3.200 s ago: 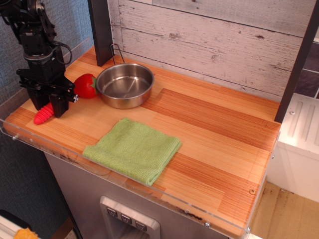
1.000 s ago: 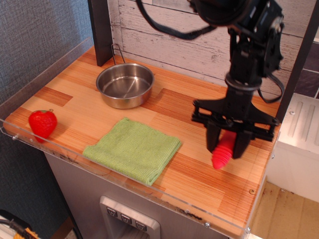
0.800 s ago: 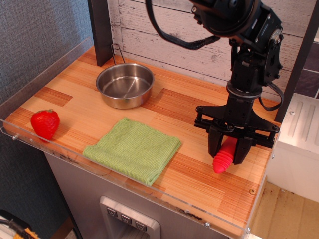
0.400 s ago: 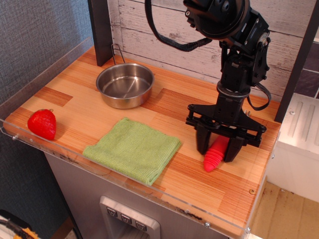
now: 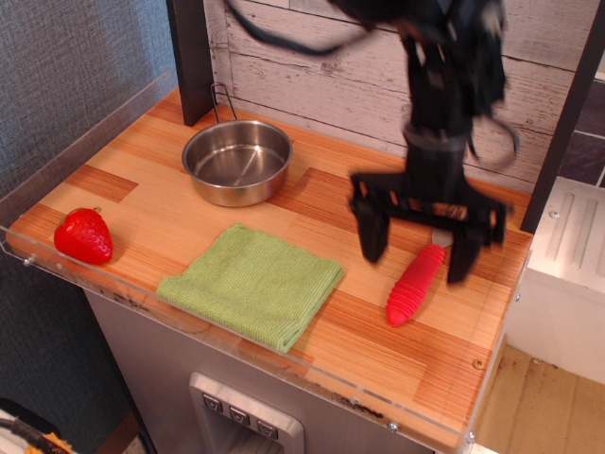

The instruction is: PICK UP THE SPOON AND PUT ANOTHER SIDE OF THE TABLE

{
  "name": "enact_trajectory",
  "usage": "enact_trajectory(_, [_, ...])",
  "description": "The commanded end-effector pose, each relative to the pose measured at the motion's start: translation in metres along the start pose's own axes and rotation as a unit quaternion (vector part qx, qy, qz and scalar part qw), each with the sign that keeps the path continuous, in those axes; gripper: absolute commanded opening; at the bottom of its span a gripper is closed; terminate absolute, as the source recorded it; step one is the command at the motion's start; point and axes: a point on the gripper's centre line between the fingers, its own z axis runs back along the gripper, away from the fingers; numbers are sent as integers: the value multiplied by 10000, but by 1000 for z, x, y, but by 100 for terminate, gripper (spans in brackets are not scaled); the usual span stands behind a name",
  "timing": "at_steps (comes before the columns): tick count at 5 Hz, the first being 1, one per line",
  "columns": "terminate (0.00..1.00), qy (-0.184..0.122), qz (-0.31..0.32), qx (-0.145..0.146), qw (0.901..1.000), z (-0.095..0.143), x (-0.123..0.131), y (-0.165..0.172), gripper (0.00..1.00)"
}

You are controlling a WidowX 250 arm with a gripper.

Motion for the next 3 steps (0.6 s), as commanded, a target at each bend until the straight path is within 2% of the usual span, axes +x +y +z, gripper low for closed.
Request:
enact_trajectory(1, [0,-1045,-219,18,9943,69,-22,60,100])
enact_trajectory(3, [0,-908,-371,54,9952,58,-13,79,100])
